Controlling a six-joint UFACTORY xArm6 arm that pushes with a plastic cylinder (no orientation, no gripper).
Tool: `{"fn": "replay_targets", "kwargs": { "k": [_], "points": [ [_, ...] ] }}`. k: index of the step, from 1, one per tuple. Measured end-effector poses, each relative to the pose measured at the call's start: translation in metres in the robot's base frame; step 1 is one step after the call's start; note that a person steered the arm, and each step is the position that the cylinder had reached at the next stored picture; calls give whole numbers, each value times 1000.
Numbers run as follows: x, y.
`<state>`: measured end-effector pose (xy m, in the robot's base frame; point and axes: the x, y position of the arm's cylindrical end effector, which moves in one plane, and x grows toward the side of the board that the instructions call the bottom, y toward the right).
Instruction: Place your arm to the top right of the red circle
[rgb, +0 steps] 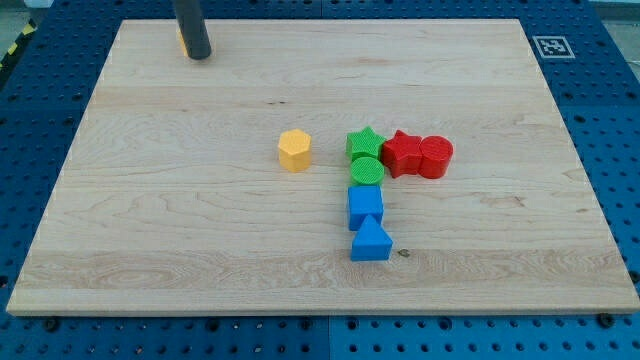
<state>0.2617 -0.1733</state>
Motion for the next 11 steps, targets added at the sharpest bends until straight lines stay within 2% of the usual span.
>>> {"fn": "replay_targets", "kwargs": {
  "k": [1,2,4,6,9,11],
  "points": [
    [0,35],
    [-16,45],
    [-16,91],
    [-15,91],
    [5,97],
    [36,160]
  ]
}}
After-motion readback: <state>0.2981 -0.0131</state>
